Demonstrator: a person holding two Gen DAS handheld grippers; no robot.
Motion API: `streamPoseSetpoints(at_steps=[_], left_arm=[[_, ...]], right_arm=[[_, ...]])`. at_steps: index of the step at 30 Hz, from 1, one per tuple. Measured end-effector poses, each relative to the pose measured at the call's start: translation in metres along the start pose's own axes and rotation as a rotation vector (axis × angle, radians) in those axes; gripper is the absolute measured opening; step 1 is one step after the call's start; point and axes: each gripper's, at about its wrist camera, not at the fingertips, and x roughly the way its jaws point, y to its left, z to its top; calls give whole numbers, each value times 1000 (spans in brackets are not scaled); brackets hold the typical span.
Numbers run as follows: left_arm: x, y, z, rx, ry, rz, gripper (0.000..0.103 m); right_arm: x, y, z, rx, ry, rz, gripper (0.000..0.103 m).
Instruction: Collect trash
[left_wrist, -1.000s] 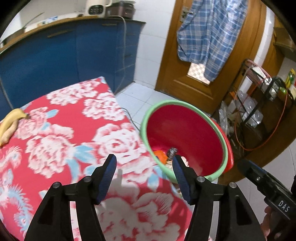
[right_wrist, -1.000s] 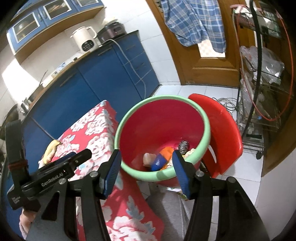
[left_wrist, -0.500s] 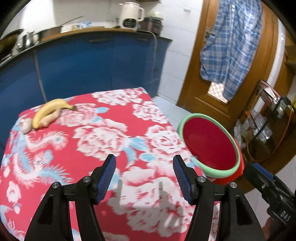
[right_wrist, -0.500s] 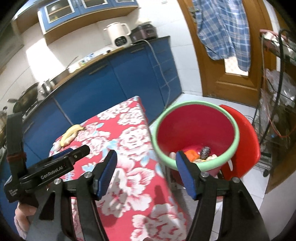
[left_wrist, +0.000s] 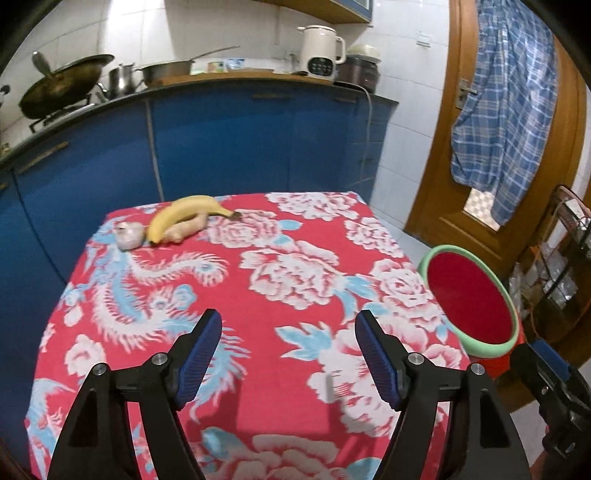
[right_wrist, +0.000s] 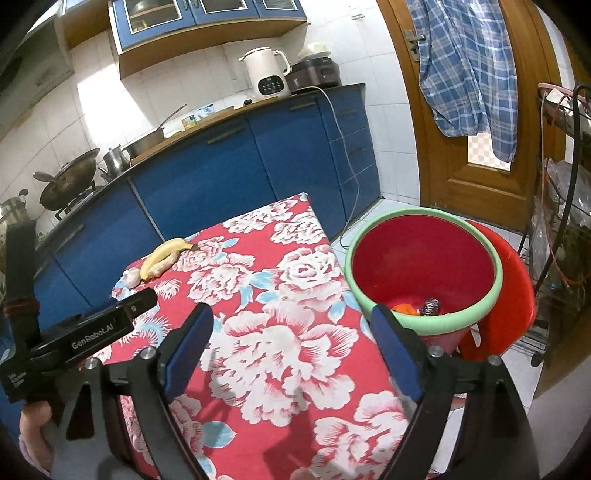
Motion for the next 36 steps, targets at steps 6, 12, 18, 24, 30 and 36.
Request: streamPoseSetpoints(at_steps=[6,12,18,24,30,36], left_arm=[[-4,8,-4,-18,-8,-12,76],[-5,10,-6,-23,-10,-27,76],[-5,12,-6,-29,-13,-25,76],[-5,13,-6,-31,-19,-27,76],[-6,13,-6,-31,-18,-31,76],[-6,13,-5,-31,-20,-34,76]], right_arm=[[1,8,-5,-20,-5,-17,89],[1,12,-7,-33,-5,-20,89],[2,14,-8,-35,-4,-23,89],[2,14,-8,-36,-3,-21,89],[2,14,-8,-36,-4,-21,89],[2,14,-8,-36,-2,-22,89]])
